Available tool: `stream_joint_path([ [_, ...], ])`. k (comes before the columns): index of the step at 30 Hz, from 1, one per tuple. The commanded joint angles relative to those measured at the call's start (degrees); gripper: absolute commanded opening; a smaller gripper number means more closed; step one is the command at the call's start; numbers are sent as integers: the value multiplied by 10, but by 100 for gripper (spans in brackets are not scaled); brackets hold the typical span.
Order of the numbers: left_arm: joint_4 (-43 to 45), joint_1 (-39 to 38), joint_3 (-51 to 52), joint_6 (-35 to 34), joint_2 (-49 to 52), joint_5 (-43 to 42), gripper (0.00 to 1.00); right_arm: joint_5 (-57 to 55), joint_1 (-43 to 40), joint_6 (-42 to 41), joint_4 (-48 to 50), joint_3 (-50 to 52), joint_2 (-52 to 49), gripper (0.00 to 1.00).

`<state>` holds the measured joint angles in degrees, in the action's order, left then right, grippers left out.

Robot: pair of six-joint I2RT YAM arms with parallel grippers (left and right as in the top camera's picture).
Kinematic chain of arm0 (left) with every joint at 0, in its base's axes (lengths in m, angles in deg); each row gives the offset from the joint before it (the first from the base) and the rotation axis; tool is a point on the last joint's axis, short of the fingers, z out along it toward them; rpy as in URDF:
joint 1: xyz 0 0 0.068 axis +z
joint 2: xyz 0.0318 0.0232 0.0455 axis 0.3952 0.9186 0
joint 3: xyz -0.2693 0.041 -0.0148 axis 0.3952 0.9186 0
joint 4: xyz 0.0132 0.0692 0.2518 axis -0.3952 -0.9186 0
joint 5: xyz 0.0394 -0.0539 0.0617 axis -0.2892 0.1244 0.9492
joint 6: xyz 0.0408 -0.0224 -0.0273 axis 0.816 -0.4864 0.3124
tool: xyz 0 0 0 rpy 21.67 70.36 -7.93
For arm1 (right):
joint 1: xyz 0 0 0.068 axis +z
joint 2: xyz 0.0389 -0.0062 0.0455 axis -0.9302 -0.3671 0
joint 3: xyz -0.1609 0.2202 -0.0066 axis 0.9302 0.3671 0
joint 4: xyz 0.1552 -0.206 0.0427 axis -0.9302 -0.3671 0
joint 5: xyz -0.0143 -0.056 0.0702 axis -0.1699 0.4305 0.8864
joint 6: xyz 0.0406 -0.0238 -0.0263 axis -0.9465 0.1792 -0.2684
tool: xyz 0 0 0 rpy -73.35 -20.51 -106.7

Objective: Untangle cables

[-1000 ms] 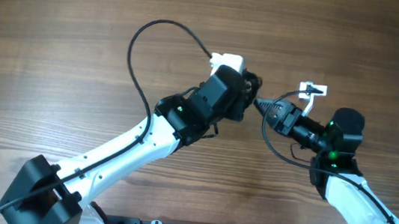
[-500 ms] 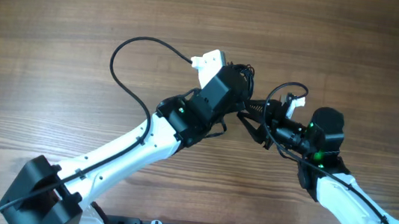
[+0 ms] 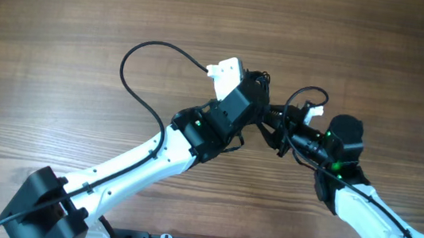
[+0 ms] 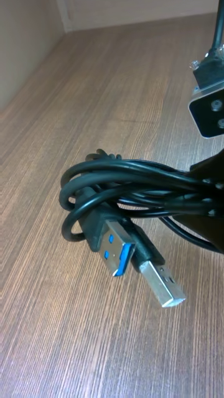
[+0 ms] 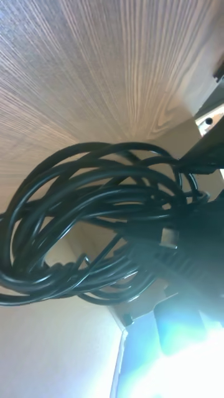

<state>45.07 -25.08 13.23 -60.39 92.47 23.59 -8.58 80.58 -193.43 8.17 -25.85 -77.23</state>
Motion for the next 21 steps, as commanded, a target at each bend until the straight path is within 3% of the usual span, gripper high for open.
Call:
stream_joint_path([
  [1,6,-7,-1,-5,0,3,4,-6,10,-16,15,-5,2,30],
  [4,6,-7,-1,-5,0,3,4,-6,10,-20,43,-5,3,22],
  [8,6,-11,-1,-5,0,4,4,-6,10,-31,49,-5,2,20],
  [11,0,-14,-1,-5,0,18,4,-6,10,-26,49,-5,3,9],
  [13,-21,-14,-1,-5,0,67,4,-24,10,43,47,-5,3,4],
  [15,-33,-14,-1,46,0,101,4,-56,10,111,37,-5,2,4],
  [20,-33,-14,-1,91,-3,89,4,-156,-6,250,-11,-5,2,4],
  [21,-23,-14,-1,145,-5,45,4,-179,-6,274,-28,-5,2,4],
])
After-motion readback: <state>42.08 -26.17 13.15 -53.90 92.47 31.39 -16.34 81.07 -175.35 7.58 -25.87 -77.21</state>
